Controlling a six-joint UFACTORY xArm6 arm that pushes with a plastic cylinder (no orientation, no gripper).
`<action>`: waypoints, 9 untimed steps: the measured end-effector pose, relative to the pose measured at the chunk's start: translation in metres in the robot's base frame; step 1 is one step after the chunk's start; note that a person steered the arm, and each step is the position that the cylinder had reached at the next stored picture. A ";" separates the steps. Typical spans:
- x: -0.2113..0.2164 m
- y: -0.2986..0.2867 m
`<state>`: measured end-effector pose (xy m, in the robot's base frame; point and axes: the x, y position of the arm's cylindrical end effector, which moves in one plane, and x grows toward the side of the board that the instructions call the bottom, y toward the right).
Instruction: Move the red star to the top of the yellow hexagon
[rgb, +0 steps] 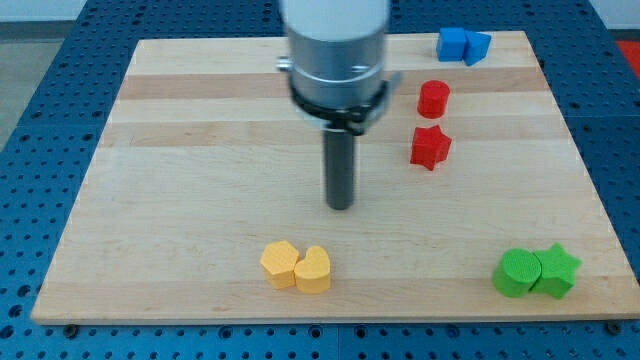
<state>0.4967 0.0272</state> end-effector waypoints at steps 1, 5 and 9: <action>0.003 0.069; -0.085 0.097; -0.077 0.090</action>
<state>0.4200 0.1174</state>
